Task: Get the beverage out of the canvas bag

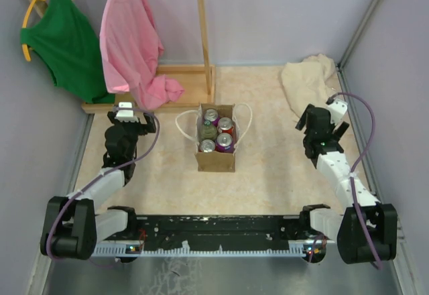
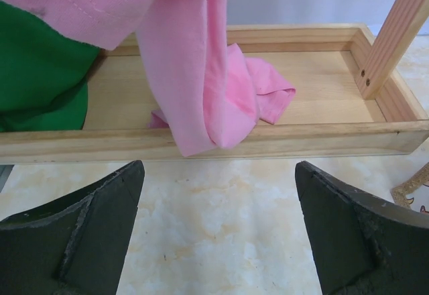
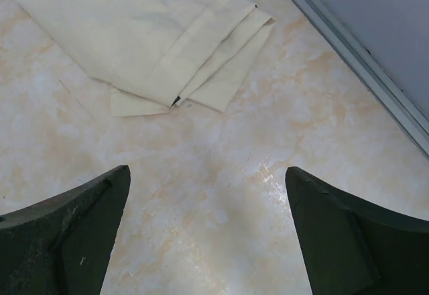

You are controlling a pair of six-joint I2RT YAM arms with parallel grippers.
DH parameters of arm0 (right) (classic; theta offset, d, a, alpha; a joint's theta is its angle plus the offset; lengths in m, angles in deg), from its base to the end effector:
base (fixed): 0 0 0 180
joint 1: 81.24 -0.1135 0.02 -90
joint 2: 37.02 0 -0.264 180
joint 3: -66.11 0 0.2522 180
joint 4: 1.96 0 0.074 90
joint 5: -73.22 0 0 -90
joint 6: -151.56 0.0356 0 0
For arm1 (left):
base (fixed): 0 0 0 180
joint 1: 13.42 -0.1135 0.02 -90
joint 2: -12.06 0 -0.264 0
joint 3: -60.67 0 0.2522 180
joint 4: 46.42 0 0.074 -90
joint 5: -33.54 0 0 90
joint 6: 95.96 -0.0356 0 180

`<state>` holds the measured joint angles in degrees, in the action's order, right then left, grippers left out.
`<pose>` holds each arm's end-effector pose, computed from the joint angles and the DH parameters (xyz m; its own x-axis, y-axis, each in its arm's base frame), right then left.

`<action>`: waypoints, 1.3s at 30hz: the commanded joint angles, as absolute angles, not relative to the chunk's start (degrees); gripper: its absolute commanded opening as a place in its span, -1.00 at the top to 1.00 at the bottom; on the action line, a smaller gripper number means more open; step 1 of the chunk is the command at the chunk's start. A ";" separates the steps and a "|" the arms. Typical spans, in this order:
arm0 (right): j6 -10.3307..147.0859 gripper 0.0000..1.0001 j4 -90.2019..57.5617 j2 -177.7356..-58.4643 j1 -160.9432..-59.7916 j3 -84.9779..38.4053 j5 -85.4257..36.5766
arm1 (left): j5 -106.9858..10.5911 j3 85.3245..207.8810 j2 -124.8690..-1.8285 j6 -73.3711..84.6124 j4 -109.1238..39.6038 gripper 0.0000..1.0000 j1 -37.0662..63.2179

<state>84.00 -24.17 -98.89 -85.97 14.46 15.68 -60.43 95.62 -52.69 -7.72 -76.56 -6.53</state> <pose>0.2323 0.0001 0.2458 -0.3482 0.2944 -0.8900 0.5570 0.8286 0.0562 0.2343 -0.0258 0.2276 0.0075 0.0300 -0.9995 0.0507 0.9983 0.0303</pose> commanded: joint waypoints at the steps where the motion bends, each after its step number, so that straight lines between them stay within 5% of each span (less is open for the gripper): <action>1: 84.77 -0.98 -23.83 -98.53 -86.25 13.68 16.46 | -61.73 95.88 -51.73 -7.32 -75.90 -1.00 -5.93; 16: 78.51 -0.98 -20.34 -92.27 -88.38 13.95 7.80 | -62.47 97.38 -49.05 -7.39 -72.42 -1.00 -4.29; 23: 70.55 -0.92 -29.01 -98.17 -105.97 -2.80 21.00 | -62.07 100.74 -48.78 -5.29 -67.67 -1.00 -2.82; 31: 64.58 -0.37 -32.24 -106.24 -122.78 -19.26 21.93 | -61.73 103.80 -46.97 -2.38 -61.80 -1.00 -1.97; 39: 68.83 -0.42 -41.55 -113.68 -129.60 -27.88 12.02 | -63.21 104.13 -46.13 -1.77 -61.23 -1.00 -1.38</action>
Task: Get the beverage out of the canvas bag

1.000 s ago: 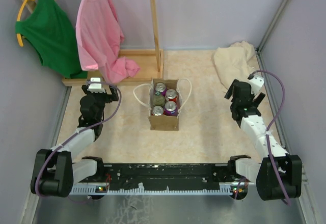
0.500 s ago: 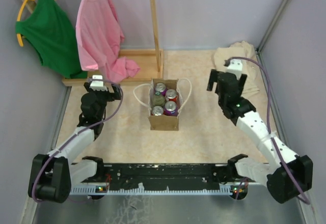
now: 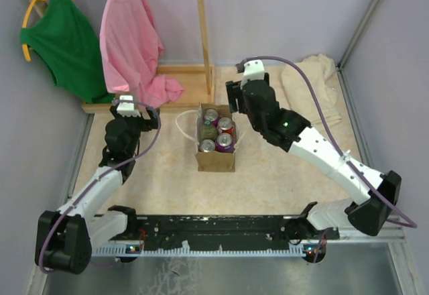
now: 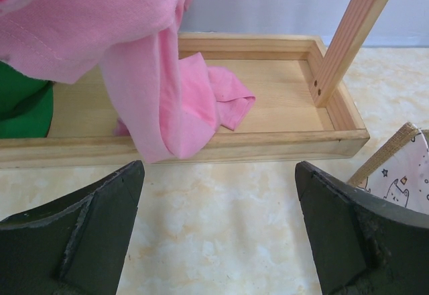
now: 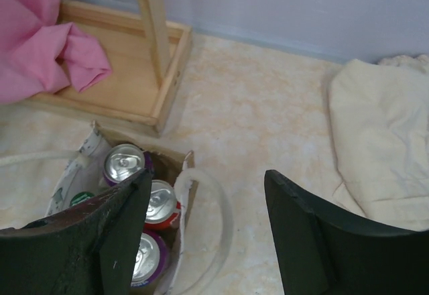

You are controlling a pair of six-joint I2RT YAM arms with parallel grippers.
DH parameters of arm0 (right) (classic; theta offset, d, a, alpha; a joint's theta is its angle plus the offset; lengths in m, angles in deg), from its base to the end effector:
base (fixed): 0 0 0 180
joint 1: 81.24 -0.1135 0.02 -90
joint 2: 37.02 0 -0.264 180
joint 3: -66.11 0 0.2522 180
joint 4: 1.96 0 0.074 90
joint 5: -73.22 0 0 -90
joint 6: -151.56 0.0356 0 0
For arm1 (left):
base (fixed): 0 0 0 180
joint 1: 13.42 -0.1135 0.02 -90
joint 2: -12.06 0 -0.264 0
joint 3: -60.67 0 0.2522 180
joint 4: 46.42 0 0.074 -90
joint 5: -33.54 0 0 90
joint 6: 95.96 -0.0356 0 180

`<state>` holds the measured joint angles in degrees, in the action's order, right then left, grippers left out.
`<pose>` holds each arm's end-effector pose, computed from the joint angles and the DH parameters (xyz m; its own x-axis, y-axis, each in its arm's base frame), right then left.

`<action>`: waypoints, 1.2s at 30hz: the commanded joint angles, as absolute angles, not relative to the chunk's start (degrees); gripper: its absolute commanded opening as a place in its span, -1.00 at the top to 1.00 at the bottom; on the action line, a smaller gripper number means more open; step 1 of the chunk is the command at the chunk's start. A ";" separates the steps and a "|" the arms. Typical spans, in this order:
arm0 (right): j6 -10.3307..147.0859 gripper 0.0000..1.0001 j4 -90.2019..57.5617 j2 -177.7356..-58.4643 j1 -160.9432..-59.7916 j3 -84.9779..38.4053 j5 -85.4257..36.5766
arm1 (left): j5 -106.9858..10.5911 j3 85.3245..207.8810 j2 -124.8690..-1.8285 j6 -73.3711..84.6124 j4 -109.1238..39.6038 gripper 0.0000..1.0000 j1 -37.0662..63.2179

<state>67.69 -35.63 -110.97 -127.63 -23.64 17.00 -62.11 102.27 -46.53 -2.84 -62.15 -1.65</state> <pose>0.2132 0.1951 0.4041 -0.2357 -0.1188 -0.9645 -0.2129 0.9747 -0.0680 0.2288 -0.0441 0.2627 -0.0273 -0.0496 -0.9984 0.1053 0.9931 -0.0523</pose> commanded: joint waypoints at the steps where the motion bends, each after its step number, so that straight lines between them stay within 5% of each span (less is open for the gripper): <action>1: 69.39 -0.44 -42.66 -114.65 -130.04 -28.44 10.85 | -63.42 104.15 -46.32 -1.74 -61.22 -1.00 -1.37; 20: 70.05 -0.82 -52.79 -123.16 -134.39 -21.22 -3.84 | -63.66 104.14 -48.56 -1.11 -61.66 -1.00 -1.29; 36: 69.35 -0.84 -54.34 -123.69 -134.60 -14.28 -2.62 | -63.58 104.57 -50.25 -0.46 -61.75 -1.00 -1.21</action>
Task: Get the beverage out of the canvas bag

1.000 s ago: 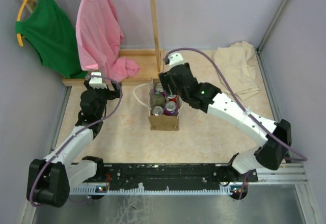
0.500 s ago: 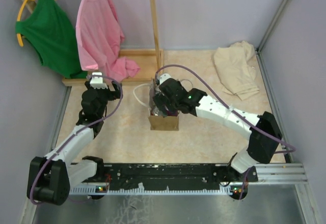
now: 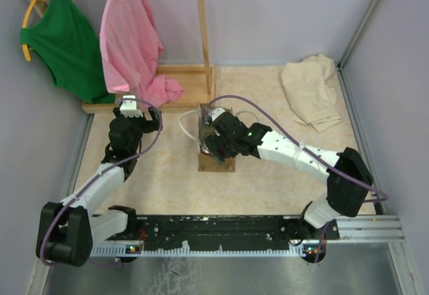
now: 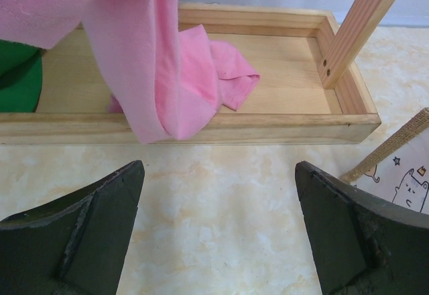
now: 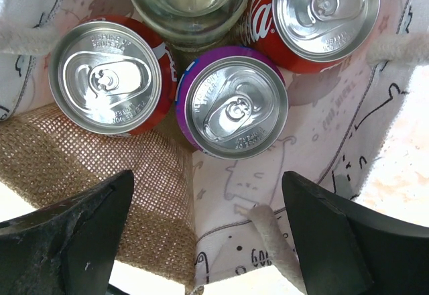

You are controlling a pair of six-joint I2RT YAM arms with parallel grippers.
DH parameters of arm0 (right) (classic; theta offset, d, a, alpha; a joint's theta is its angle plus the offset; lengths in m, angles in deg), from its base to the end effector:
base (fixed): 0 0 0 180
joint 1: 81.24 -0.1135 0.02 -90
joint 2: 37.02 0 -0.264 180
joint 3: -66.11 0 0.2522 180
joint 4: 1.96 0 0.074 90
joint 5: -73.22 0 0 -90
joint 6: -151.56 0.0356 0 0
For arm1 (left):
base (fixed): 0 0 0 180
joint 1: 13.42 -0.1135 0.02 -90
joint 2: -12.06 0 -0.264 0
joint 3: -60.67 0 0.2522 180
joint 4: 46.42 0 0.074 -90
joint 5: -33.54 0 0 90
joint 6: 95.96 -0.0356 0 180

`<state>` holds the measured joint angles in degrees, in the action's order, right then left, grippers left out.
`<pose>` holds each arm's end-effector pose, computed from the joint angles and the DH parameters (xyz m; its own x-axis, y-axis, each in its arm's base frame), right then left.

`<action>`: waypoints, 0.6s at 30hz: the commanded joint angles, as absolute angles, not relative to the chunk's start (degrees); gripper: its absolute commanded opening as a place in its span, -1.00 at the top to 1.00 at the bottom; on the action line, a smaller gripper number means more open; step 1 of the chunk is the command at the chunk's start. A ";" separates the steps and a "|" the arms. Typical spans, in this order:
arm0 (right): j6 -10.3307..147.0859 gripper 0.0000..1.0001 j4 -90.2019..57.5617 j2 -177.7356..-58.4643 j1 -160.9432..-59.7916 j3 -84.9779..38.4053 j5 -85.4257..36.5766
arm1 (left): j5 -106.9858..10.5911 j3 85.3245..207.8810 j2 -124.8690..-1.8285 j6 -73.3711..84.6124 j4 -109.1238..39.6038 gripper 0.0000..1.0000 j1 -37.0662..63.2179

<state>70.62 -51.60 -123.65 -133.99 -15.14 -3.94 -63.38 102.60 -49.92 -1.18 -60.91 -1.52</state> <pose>0.1987 0.2483 0.2643 -0.5998 -0.5352 -0.5948 -0.6122 0.7856 -0.0895 0.2374 -0.0456 0.2495 -0.1018 -0.0631 -0.9928 0.0792 0.9943 -0.0713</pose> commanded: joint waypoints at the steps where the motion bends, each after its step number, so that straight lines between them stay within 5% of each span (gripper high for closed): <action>1: 69.17 -0.84 -53.97 -124.25 -134.60 -14.54 -2.11 | -63.58 104.63 -50.26 -0.48 -61.75 -1.00 -1.21; 18: 65.05 -0.49 -48.81 -133.20 -133.96 -19.23 3.08 | -64.26 104.58 -50.17 -0.95 -61.65 -1.00 -1.20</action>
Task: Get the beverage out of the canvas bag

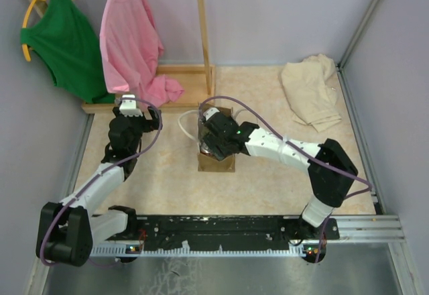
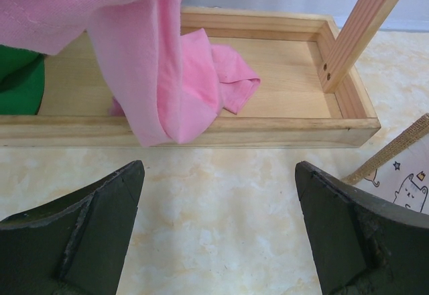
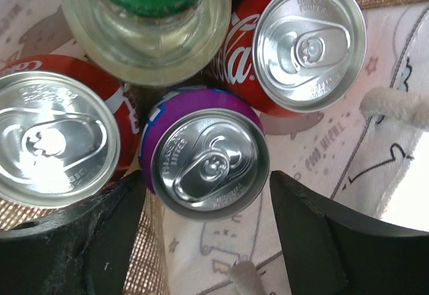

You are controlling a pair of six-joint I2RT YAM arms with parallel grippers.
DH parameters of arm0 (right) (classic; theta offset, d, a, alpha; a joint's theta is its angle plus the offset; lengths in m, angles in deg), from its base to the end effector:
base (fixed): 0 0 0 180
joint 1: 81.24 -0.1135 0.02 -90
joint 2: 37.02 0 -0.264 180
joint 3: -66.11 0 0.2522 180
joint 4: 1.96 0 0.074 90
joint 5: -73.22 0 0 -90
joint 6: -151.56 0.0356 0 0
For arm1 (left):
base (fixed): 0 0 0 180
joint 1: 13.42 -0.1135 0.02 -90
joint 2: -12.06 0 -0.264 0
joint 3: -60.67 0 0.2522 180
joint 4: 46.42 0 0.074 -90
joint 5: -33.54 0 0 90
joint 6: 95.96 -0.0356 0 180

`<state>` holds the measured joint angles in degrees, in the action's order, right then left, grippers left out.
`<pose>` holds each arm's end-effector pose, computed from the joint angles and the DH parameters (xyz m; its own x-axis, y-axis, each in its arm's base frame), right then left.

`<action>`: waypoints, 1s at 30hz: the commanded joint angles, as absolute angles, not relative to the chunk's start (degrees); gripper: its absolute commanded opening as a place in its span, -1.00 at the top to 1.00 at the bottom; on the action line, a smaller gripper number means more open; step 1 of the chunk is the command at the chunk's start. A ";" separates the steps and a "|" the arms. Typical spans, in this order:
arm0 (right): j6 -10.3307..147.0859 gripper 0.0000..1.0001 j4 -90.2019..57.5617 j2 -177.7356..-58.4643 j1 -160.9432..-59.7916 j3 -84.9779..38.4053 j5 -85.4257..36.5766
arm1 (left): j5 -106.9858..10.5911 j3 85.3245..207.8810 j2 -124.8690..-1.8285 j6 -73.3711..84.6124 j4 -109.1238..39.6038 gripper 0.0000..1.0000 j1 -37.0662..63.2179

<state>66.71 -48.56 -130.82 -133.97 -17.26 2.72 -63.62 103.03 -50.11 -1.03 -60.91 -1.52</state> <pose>0.2178 0.2666 0.2410 -0.5635 -0.6007 -0.5671 -0.5920 0.7724 -0.2301 0.2386 -0.0457 0.2514 -0.0975 -0.0666 -0.9930 0.0751 0.9944 -0.0741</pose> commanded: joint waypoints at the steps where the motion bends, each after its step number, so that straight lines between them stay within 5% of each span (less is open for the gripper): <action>1: 65.12 -0.47 -48.44 -133.34 -133.71 -19.09 2.67 | -64.28 104.58 -50.17 -0.90 -61.70 -1.00 -1.21; 14: 66.49 -0.44 -44.28 -135.29 -132.49 -17.64 -0.22 | -63.30 104.59 -50.52 -0.77 -61.69 -1.00 -1.21; 25: 66.85 0.31 -44.54 -136.22 -132.30 -17.64 -0.68 | -62.40 104.58 -50.83 -0.23 -61.84 -1.00 -1.21; 26: 66.89 0.40 -44.96 -136.39 -132.38 -17.72 -0.65 | -62.24 104.58 -50.91 -0.20 -61.86 -1.00 -1.21; 27: 67.01 0.83 -45.21 -136.42 -132.35 -17.86 0.01 | -62.11 104.62 -50.98 -0.12 -61.86 -1.00 -1.21; 28: 67.39 1.00 -45.35 -136.31 -132.39 -17.76 0.97 | -61.99 104.66 -51.05 -0.11 -61.85 -1.00 -1.21; 30: 67.33 1.00 -45.43 -135.65 -132.39 -17.58 1.06 | -61.87 104.75 -51.18 -0.03 -61.80 -1.00 -1.21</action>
